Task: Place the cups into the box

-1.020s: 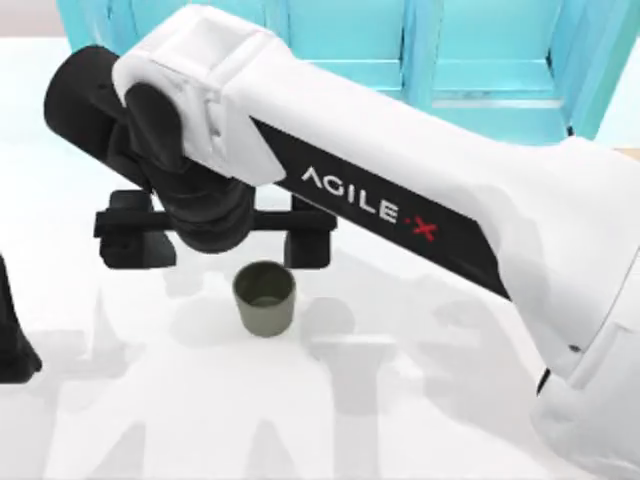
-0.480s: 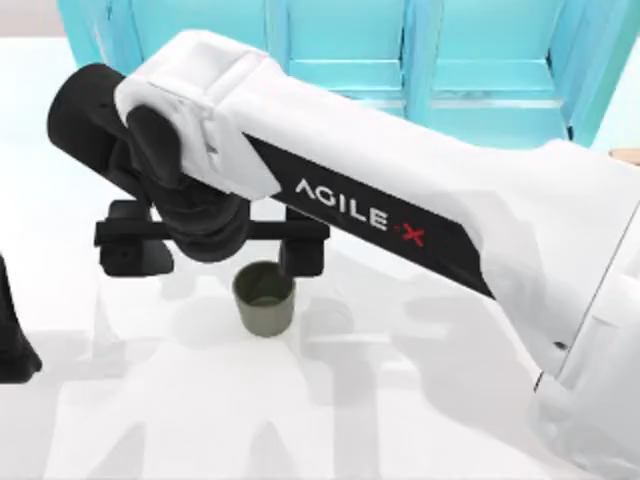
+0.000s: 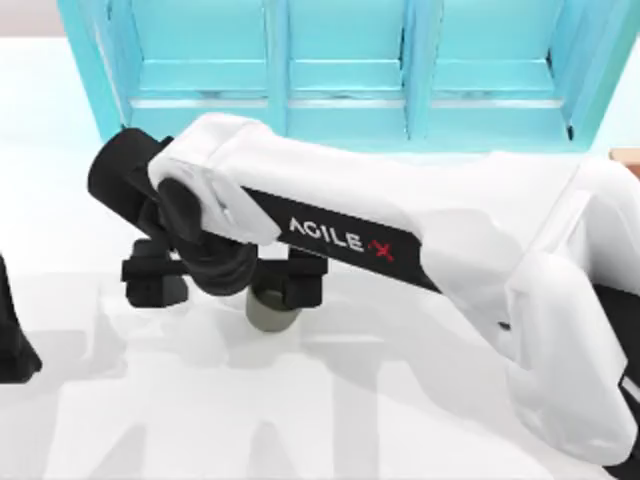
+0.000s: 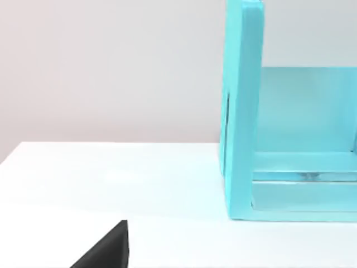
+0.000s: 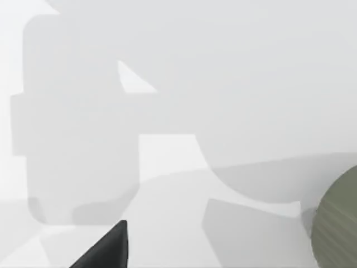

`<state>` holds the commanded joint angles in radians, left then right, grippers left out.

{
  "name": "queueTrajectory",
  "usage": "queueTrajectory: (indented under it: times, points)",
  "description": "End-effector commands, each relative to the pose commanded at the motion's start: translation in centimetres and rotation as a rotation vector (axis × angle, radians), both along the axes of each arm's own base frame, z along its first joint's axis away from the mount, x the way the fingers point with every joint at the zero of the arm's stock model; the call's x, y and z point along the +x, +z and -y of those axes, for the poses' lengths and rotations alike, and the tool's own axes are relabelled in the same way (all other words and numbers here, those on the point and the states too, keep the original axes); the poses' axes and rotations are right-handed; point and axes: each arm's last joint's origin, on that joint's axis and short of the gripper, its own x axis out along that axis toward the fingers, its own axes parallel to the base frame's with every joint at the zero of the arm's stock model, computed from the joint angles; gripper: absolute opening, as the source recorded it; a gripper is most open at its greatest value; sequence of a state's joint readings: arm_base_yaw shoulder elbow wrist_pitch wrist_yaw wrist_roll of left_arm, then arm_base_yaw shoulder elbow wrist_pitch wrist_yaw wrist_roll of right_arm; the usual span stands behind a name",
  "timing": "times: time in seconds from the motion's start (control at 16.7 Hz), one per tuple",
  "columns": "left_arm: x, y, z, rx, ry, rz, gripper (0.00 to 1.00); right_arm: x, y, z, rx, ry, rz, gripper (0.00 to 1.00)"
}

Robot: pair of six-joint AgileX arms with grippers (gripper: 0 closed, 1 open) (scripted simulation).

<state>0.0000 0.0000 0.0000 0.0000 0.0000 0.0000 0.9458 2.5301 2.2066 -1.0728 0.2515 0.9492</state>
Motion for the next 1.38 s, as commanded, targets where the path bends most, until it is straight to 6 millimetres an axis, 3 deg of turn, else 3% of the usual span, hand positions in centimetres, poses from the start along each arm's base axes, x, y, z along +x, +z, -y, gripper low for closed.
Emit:
queueTrajectory:
  times: [0.18, 0.96, 1.38]
  points:
    - [0.0, 0.0, 0.0, 0.0, 0.0, 0.0, 1.0, 0.0, 0.0, 0.0, 0.0, 0.0, 0.0, 1.0]
    - [0.0, 0.0, 0.0, 0.0, 0.0, 0.0, 1.0, 0.0, 0.0, 0.0, 0.0, 0.0, 0.0, 0.02]
    - [0.0, 0.0, 0.0, 0.0, 0.0, 0.0, 1.0, 0.0, 0.0, 0.0, 0.0, 0.0, 0.0, 0.0]
